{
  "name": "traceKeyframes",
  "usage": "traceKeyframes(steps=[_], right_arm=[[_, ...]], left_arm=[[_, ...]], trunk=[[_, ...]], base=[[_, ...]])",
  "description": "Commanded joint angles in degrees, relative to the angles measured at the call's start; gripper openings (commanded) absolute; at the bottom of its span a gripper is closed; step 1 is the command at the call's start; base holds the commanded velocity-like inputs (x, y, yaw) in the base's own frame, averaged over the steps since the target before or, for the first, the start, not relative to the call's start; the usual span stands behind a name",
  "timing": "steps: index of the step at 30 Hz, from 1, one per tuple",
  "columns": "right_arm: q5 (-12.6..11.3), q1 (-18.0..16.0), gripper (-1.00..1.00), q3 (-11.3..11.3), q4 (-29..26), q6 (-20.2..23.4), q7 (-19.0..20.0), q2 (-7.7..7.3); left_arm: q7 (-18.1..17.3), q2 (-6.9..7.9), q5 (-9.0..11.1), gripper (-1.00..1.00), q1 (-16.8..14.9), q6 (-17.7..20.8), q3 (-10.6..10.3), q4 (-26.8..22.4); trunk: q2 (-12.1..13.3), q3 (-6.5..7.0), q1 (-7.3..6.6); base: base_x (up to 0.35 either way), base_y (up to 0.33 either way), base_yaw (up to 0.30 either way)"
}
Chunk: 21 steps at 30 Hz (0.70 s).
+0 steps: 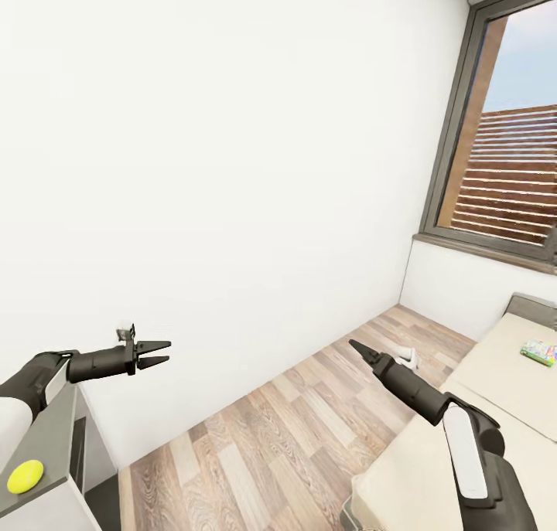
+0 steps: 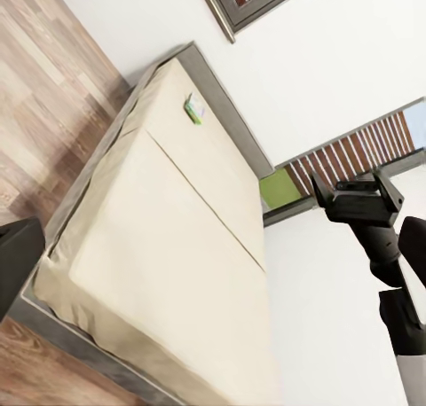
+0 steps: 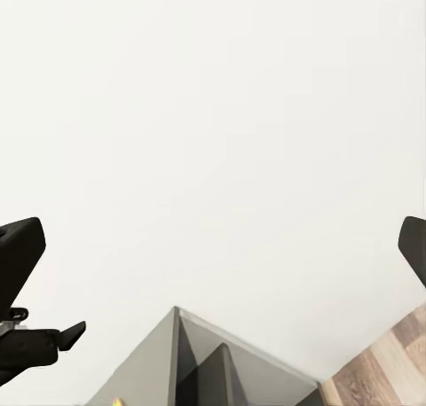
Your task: Put all the toys in the child's room - the three board games (two on the bed and one on the table), the two jigsaw puzzles on the table, and the tennis ball on the table - inside the toy box on the table in the child's room.
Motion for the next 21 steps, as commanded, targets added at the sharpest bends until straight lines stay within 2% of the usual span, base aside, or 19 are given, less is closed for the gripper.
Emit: traceKeyframes(steps=[1, 14, 21], right_arm=[[0.0, 0.0, 1.0, -0.2, 0.0, 0.4, 0.2, 0.05], [-0.1, 0.0, 1.0, -0.5, 0.3, 0.4, 0.7, 0.03], [0.0, 0.0, 1.0, -1.7, 0.2, 0.4, 0.9, 0.08]], left_arm=[[-0.2, 0.02, 0.0, 1.0, 0.0, 0.6, 0.0, 0.0], [0.0, 0.02, 0.0, 1.0, 0.0, 0.5, 0.0, 0.0], [0.1, 0.02, 0.0, 1.0, 0.0, 0.5, -0.1, 0.0]], trunk=[[0.0, 0.0, 0.02], [0.0, 0.42, 0.02], [0.0, 0.52, 0.02]], base=[[0.0, 0.0, -0.208], [0.0, 0.0, -0.249], [0.007, 0.0, -0.107]])
